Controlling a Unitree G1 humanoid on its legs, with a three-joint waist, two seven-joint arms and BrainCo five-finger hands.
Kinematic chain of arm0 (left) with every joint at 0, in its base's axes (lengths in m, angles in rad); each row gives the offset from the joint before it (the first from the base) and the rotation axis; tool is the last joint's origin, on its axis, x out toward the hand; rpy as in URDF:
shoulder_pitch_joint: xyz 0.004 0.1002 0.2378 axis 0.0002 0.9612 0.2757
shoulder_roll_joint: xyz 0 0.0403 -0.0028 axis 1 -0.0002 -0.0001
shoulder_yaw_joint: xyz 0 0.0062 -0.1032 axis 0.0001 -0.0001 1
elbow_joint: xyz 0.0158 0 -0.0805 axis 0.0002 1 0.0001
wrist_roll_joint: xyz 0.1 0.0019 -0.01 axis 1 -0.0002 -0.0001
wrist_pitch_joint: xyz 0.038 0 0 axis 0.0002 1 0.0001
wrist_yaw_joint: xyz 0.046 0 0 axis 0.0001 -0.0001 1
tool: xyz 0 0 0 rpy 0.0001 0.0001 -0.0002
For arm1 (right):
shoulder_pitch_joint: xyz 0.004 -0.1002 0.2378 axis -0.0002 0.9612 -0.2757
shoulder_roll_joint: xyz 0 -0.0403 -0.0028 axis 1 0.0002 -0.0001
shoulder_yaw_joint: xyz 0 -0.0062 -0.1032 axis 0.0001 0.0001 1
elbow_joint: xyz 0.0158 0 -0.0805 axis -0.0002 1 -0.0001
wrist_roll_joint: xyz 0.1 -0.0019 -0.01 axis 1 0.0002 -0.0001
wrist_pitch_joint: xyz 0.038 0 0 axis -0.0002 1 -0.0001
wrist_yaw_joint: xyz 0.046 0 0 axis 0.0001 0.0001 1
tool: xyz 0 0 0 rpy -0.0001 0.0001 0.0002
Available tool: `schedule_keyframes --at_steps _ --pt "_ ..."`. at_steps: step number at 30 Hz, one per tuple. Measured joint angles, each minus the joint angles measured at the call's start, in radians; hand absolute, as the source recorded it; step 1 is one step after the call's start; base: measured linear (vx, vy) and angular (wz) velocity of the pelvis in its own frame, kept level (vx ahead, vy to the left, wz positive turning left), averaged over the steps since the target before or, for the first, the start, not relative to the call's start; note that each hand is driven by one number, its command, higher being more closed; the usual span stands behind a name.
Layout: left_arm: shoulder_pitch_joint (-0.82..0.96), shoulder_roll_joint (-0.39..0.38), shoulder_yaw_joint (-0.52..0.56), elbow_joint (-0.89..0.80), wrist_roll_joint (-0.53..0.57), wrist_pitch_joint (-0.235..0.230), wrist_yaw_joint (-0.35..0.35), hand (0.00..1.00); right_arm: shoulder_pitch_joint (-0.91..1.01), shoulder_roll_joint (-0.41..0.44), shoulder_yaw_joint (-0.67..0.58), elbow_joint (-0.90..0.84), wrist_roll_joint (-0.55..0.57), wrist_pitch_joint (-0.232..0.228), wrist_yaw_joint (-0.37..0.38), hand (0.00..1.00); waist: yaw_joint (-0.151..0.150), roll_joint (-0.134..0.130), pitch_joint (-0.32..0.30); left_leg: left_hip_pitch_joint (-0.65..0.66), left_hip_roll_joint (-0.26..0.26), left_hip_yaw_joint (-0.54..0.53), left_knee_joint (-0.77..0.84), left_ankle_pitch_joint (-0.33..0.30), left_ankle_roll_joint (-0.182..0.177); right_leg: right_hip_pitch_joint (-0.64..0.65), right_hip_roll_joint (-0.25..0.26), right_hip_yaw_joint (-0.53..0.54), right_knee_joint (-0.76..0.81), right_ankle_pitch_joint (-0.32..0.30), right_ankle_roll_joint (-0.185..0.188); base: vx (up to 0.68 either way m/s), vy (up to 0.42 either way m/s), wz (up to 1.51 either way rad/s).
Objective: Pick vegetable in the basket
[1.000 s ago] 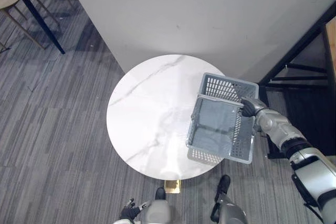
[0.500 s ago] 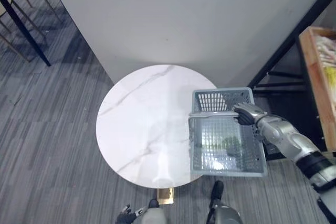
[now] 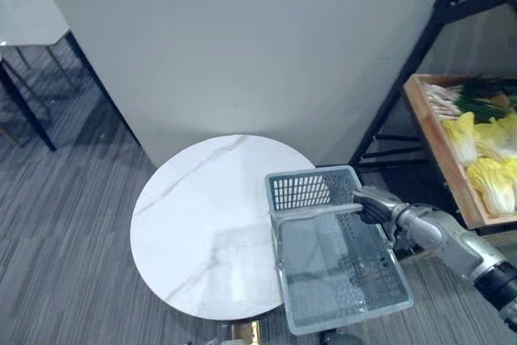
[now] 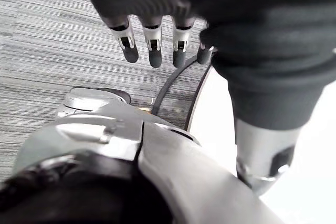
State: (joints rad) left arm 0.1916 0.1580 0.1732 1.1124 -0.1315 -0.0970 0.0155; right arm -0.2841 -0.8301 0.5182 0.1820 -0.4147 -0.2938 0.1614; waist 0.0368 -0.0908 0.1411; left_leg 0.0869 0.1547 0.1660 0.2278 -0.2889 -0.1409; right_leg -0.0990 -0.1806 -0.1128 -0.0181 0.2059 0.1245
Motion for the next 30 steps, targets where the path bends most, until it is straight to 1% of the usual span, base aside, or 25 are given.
schedule_keyframes --at_steps 1,3,4,5,6,7,8,9,10,11,12,13,14,15,17,18,19,20,21,22,23,24,28,29,30 --pt "0.000 0.001 -0.001 -0.001 0.002 0.000 0.000 0.00 0.019 -0.003 -0.014 -0.011 -0.001 0.002 0.000 1.00 0.000 0.000 0.000 -0.005 -0.002 0.014 0.018 -0.013 0.008 -0.017 -0.002 0.020 0.021 0.000 0.000 -0.14 0.113 -0.58" --pt "-0.001 0.016 -0.010 -0.004 0.027 -0.003 0.000 0.00 0.066 -0.033 -0.064 -0.072 -0.019 0.006 -0.001 1.00 -0.013 -0.018 -0.011 -0.073 -0.037 0.073 0.118 -0.074 0.065 -0.119 -0.022 0.119 0.083 0.007 0.001 -0.21 0.153 -0.81" --pt "-0.005 0.023 -0.013 -0.006 0.029 -0.003 -0.001 0.00 0.071 -0.038 -0.078 -0.088 -0.019 0.007 -0.002 1.00 -0.015 -0.026 -0.012 -0.094 -0.051 0.092 0.147 -0.087 0.082 -0.150 -0.025 0.134 0.091 0.026 -0.023 -0.31 0.186 -1.36" --pt "-0.021 0.032 -0.030 0.001 0.031 0.000 0.000 0.00 0.052 -0.033 -0.085 -0.103 -0.022 0.014 -0.006 1.00 -0.010 -0.030 -0.007 -0.124 -0.067 0.129 0.166 -0.096 0.139 -0.206 0.005 0.156 0.051 0.144 -0.179 -0.36 0.157 -1.85" --pt "-0.019 0.032 -0.029 0.026 0.042 -0.002 0.000 0.00 0.036 -0.026 -0.072 -0.120 -0.022 0.024 -0.006 1.00 0.004 -0.008 -0.005 -0.116 -0.026 0.232 0.131 -0.070 0.166 -0.222 0.041 0.089 0.055 0.195 -0.230 -0.35 0.132 -1.93" --pt "-0.021 0.033 -0.031 0.036 0.048 -0.001 0.003 0.00 0.035 -0.027 -0.066 -0.129 -0.022 0.024 -0.006 1.00 0.002 0.000 -0.001 -0.108 -0.024 0.261 0.111 -0.048 0.148 -0.255 0.038 -0.013 0.187 0.053 -0.284 -0.28 0.092 -1.64" --pt "-0.021 0.034 -0.048 0.040 0.066 -0.001 0.004 0.00 0.034 -0.027 -0.060 -0.134 -0.022 0.023 -0.006 1.00 -0.008 0.002 -0.003 -0.077 -0.025 0.308 0.072 -0.018 0.143 -0.275 0.000 -0.165 0.464 -0.161 -0.286 -0.16 0.077 -1.00" --pt "-0.020 0.035 -0.051 0.040 0.068 0.001 0.006 0.00 0.031 -0.027 -0.057 -0.134 -0.022 0.023 -0.007 1.00 -0.007 0.002 -0.003 -0.069 -0.024 0.326 0.072 -0.016 0.148 -0.266 -0.023 -0.217 0.567 -0.232 -0.302 -0.18 0.085 -1.13" --pt "-0.018 0.041 -0.058 0.039 0.068 0.003 0.006 0.00 0.017 -0.025 -0.044 -0.135 -0.022 0.023 -0.007 1.00 -0.005 -0.005 -0.007 -0.064 -0.023 0.368 0.097 -0.021 0.154 -0.244 -0.073 -0.293 0.654 -0.299 -0.306 -0.18 0.050 -1.14" --pt "-0.035 0.055 -0.060 0.028 0.071 0.013 0.005 0.00 0.004 -0.015 -0.040 -0.137 -0.022 0.024 -0.006 1.00 -0.006 -0.027 -0.006 -0.084 -0.033 0.398 0.131 -0.042 0.152 -0.212 -0.022 -0.318 0.520 -0.271 -0.250 -0.29 0.045 -1.26" --pt "-0.034 0.053 -0.060 0.031 0.075 0.015 0.003 0.00 -0.007 -0.001 -0.033 -0.136 -0.027 0.026 -0.005 1.00 0.002 -0.006 -0.016 -0.091 -0.031 0.390 0.097 -0.039 0.163 -0.158 0.044 -0.274 0.351 -0.237 -0.169 -0.35 -0.009 -2.01" --pt "-0.021 0.027 -0.054 0.047 0.079 0.013 0.001 0.00 -0.034 0.021 -0.015 -0.139 -0.049 0.020 -0.004 1.00 0.037 0.020 -0.023 -0.073 0.008 0.510 0.028 0.022 0.187 -0.162 0.048 -0.311 0.520 -0.327 -0.284 -0.31 -0.019 -1.75" --pt "-0.021 0.025 -0.054 0.043 0.079 0.013 0.004 0.00 -0.034 0.021 -0.010 -0.136 -0.049 0.015 -0.005 1.00 0.019 0.022 -0.031 -0.068 0.009 0.527 0.005 0.041 0.189 -0.144 0.017 -0.343 0.599 -0.366 -0.274 -0.22 -0.047 -1.85" --pt "-0.028 0.029 -0.061 0.045 0.081 0.021 0.004 0.00 -0.035 0.023 -0.001 -0.129 -0.049 0.013 -0.005 1.00 0.011 0.025 -0.036 -0.068 0.013 0.572 -0.019 0.064 0.192 -0.087 -0.037 -0.367 0.643 -0.396 -0.214 -0.13 -0.026 -0.99" --pt "-0.022 0.035 -0.080 0.047 0.087 0.020 0.005 0.00 -0.036 0.032 0.003 -0.128 -0.058 0.012 -0.006 1.00 0.026 0.028 -0.043 -0.081 0.040 0.667 -0.019 0.091 0.180 -0.042 -0.109 -0.378 0.622 -0.408 -0.186 -0.18 -0.154 -1.52" --pt "-0.024 0.039 -0.089 0.042 0.096 0.020 0.007 0.00 -0.036 0.047 0.007 -0.128 -0.063 0.010 -0.008 1.00 0.025 0.031 -0.053 -0.094 0.062 0.721 -0.014 0.103 0.175 -0.021 -0.137 -0.389 0.555 -0.381 -0.142 -0.18 -0.203 -1.53" --pt "-0.026 0.042 -0.089 0.042 0.098 0.020 0.007 0.00 -0.036 0.054 0.008 -0.128 -0.068 0.009 -0.008 1.00 0.025 0.032 -0.056 -0.101 0.074 0.743 -0.012 0.111 0.171 -0.011 -0.141 -0.395 0.506 -0.370 -0.116 -0.18 -0.323 -1.34" --pt "-0.034 0.044 -0.091 0.042 0.102 0.020 0.007 0.00 -0.037 0.060 0.013 -0.128 -0.081 0.007 -0.010 1.00 0.025 0.030 -0.059 -0.109 0.094 0.782 -0.010 0.134 0.164 0.008 -0.126 -0.397 0.396 -0.364 -0.076 -0.12 -0.314 -1.12" --pt "-0.042 0.042 -0.097 0.044 0.104 0.020 0.009 0.00 -0.037 0.057 0.022 -0.128 -0.089 0.008 -0.012 1.00 0.021 0.036 -0.071 -0.120 0.109 0.811 -0.012 0.162 0.144 0.024 -0.074 -0.403 0.284 -0.359 -0.066 -0.13 -0.370 -1.02" --pt "-0.048 0.033 -0.102 0.045 0.105 0.020 0.009 0.00 -0.037 0.053 0.023 -0.128 -0.096 0.009 -0.012 1.00 0.017 0.046 -0.076 -0.122 0.118 0.824 -0.016 0.176 0.137 0.036 -0.045 -0.399 0.231 -0.345 -0.050 -0.07 -0.284 -0.78" --pt "-0.057 0.013 -0.116 0.051 0.106 0.020 0.008 0.00 -0.035 0.046 0.032 -0.126 -0.103 0.018 -0.012 1.00 0.003 0.071 -0.087 -0.126 0.149 0.838 -0.019 0.203 0.142 0.054 0.008 -0.393 0.152 -0.300 -0.066 -0.07 -0.266 -0.61" --pt "-0.059 0.010 -0.124 0.060 0.112 0.019 0.007 0.00 -0.027 0.038 0.040 -0.127 -0.115 0.024 -0.012 1.00 -0.003 0.079 -0.092 -0.114 0.174 0.836 -0.018 0.222 0.143 0.085 0.050 -0.378 0.082 -0.270 -0.079 -0.08 -0.258 -0.49" --pt "-0.068 0.004 -0.127 0.060 0.113 0.019 0.012 0.00 0.050 0.011 0.007 -0.147 -0.117 0.024 -0.020 1.00 -0.016 0.086 -0.093 -0.102 0.255 0.822 0.077 0.271 0.123 0.128 0.103 -0.346 0.017 -0.249 -0.099 -0.08 -0.179 -0.33" --pt "-0.066 0.003 -0.125 0.058 0.111 0.015 0.015 0.00 0.054 0.010 0.006 -0.146 -0.117 0.024 -0.021 1.00 -0.013 0.093 -0.087 -0.105 0.280 0.765 0.134 0.289 0.118 0.134 0.107 -0.309 0.016 -0.244 -0.107 -0.06 -0.079 -0.60" --pt "-0.066 -0.001 -0.124 0.058 0.111 0.012 0.019 0.00 0.054 0.011 0.006 -0.146 -0.117 0.024 -0.023 1.00 -0.009 0.096 -0.083 -0.108 0.286 0.719 0.164 0.303 0.117 0.138 0.107 -0.287 0.015 -0.241 -0.112 -0.07 -0.079 -0.92"
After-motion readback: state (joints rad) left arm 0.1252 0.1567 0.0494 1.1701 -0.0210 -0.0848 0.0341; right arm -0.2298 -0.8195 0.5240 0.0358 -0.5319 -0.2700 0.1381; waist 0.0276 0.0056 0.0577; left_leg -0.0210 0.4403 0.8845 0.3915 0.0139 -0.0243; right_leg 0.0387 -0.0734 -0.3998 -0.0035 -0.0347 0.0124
